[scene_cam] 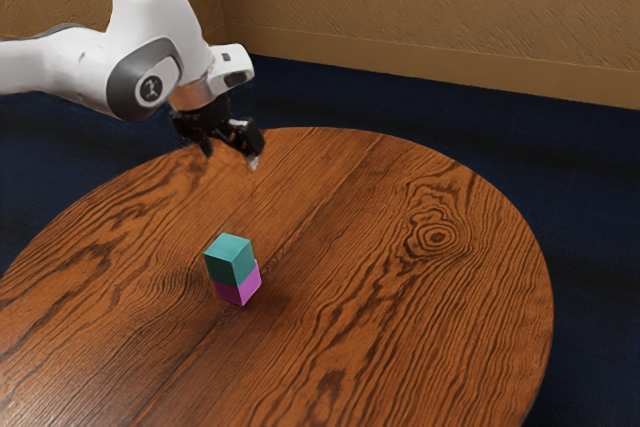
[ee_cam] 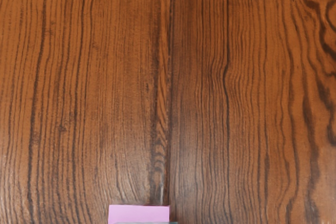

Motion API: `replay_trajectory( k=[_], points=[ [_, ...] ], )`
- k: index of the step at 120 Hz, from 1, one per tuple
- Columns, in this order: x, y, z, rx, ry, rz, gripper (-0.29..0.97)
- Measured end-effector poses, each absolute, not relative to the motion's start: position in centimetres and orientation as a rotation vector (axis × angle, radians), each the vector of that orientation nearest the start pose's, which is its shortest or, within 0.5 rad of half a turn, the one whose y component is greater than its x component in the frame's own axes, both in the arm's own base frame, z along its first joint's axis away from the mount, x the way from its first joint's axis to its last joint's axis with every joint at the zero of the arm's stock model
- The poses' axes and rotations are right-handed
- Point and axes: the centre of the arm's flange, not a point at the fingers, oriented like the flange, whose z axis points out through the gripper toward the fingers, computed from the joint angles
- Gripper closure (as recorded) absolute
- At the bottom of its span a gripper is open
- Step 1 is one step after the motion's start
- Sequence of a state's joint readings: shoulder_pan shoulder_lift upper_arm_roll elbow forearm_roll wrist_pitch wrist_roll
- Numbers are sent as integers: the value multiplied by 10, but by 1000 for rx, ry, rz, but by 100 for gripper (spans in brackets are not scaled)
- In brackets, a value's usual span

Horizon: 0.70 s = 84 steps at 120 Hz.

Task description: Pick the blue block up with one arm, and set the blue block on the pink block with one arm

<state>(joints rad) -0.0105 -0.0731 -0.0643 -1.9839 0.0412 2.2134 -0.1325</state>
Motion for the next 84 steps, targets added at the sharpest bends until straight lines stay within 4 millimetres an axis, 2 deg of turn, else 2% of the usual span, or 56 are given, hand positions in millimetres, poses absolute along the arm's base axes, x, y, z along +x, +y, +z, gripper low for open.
replay_trajectory(
  k=[6,11,15,23,31,38,44,49,57,66,84],
  points=[
    [563,-59,577,-3141,-153,-513,1],
    [555,-63,602,-3173,-267,-488,1],
    [548,-58,612,-3189,-383,-440,1],
    [537,-35,617,-3181,-622,-321,1],
    [520,-21,646,-3148,-818,-273,0],
    [511,-11,644,-3066,-954,-191,0],
    [504,12,635,-2983,-1100,-109,0],
    [498,29,639,-2924,-1215,-83,0],
    [492,44,634,-2832,-1353,-23,0],
    [488,49,630,-2750,-1465,19,0],
    [485,46,620,-2630,-1616,68,0]
  ],
)
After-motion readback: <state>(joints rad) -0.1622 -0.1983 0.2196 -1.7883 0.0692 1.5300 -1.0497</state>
